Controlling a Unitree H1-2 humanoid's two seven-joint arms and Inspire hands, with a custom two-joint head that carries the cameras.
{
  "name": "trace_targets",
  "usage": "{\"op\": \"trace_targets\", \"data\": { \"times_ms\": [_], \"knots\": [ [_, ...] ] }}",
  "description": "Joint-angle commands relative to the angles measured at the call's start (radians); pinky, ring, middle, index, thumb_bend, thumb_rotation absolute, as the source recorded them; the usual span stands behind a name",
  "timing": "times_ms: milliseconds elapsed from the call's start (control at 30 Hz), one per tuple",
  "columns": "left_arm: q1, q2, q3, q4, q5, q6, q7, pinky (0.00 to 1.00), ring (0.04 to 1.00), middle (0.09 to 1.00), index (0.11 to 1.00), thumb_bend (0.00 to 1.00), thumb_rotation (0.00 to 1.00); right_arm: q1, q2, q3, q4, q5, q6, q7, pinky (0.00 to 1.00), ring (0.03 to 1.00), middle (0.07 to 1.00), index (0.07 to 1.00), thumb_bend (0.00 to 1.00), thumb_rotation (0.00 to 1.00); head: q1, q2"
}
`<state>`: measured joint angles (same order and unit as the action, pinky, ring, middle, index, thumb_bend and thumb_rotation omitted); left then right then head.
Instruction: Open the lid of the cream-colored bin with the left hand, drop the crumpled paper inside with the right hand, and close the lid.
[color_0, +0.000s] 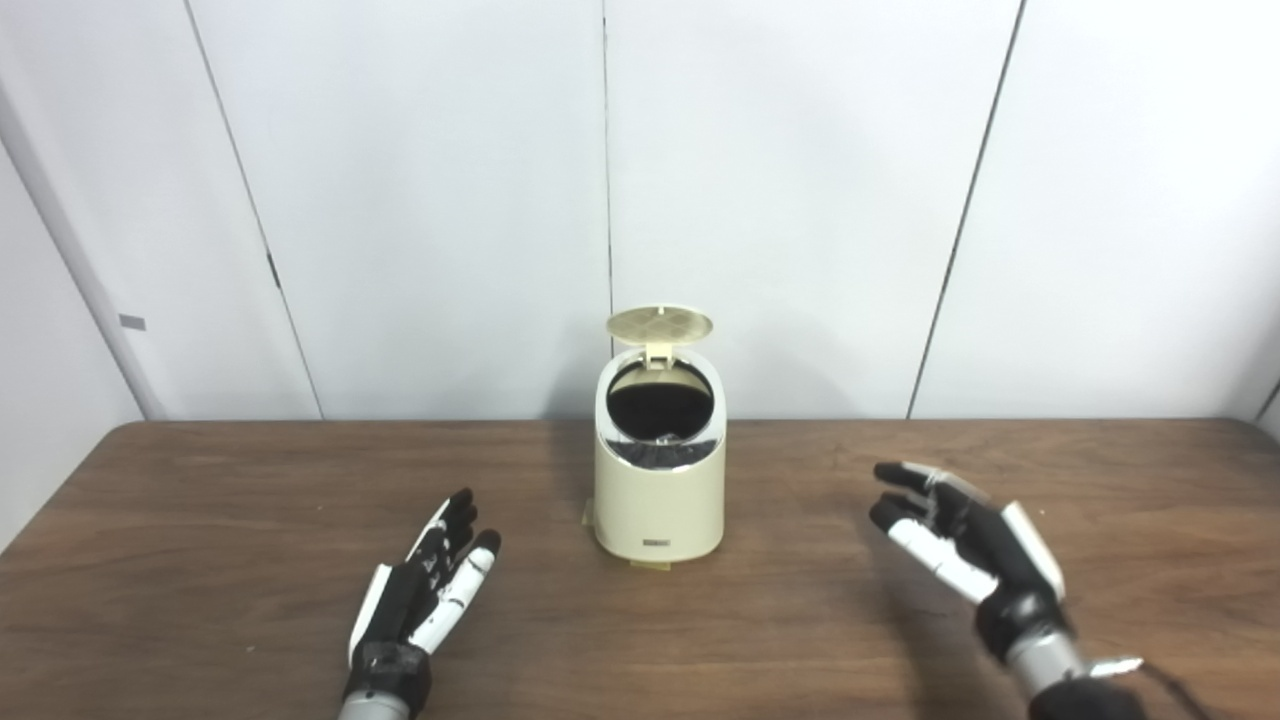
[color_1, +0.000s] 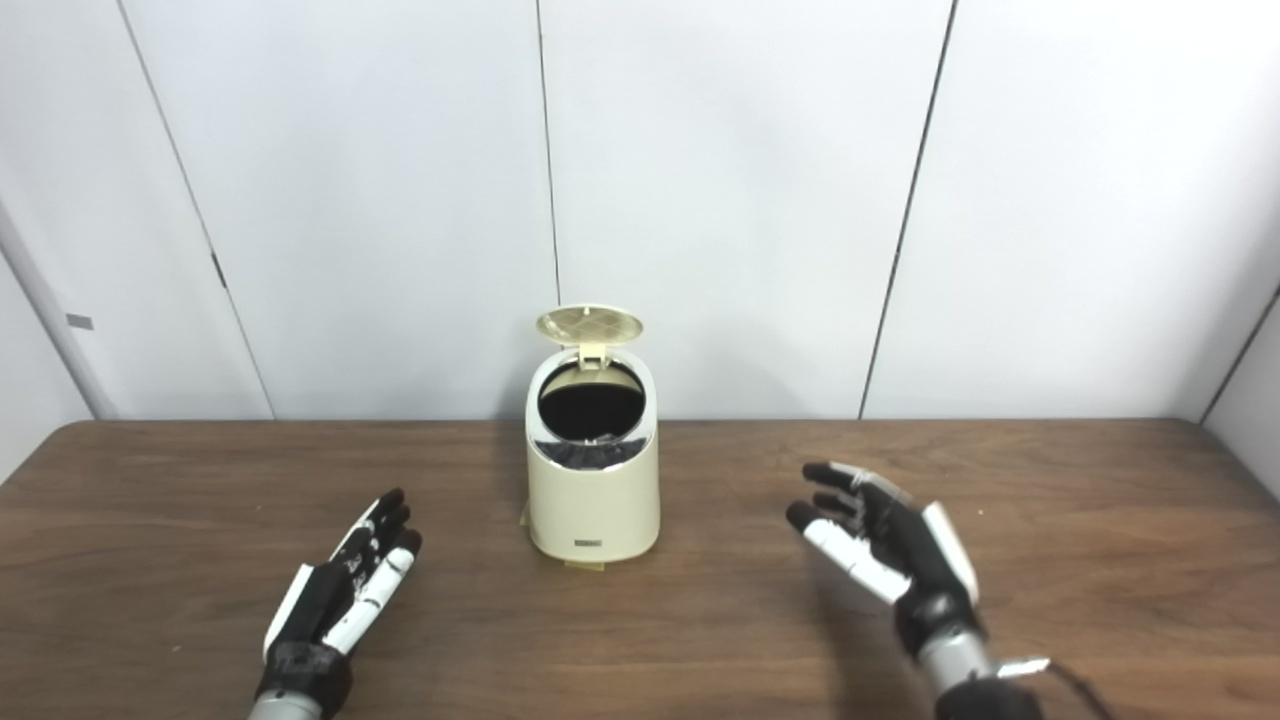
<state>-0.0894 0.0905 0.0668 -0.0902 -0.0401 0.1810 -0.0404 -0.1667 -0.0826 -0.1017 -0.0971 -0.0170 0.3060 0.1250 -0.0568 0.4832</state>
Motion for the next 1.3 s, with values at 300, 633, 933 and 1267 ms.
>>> {"op": "trace_targets", "data": {
  "times_ms": [300, 633, 933, 1267],
  "knots": [
    [-0.043, 0.017, -0.003, -0.021, 0.010, -0.002, 0.000, 0.99, 0.974, 0.957, 1.000, 0.54, 0.57, 0.005, 0.011, -0.021, 0.047, 0.068, -0.124, -0.045, 1.00, 1.000, 1.000, 1.000, 0.67, 1.00, 0.008, 0.012],
    [-0.051, 0.032, 0.003, -0.027, 0.012, 0.006, -0.002, 1.00, 0.979, 0.956, 0.995, 0.52, 0.56, 0.007, 0.035, -0.027, 0.095, 0.096, -0.234, -0.084, 1.00, 1.000, 1.000, 1.000, 0.61, 1.00, 0.013, 0.018],
    [-0.125, 0.065, -0.003, -0.009, 0.031, 0.016, -0.003, 0.99, 0.959, 0.945, 0.992, 0.51, 0.67, -0.003, 0.042, -0.026, 0.146, 0.117, -0.293, -0.097, 1.00, 1.000, 1.000, 1.000, 0.63, 1.00, 0.044, 0.011],
    [-0.317, 0.083, -0.009, 0.048, 0.052, 0.018, -0.005, 0.92, 0.922, 0.926, 0.964, 0.48, 0.70, -0.002, 0.050, -0.020, 0.174, 0.158, -0.354, -0.085, 1.00, 1.000, 1.000, 1.000, 0.67, 1.00, 0.078, -0.005]
  ]
}}
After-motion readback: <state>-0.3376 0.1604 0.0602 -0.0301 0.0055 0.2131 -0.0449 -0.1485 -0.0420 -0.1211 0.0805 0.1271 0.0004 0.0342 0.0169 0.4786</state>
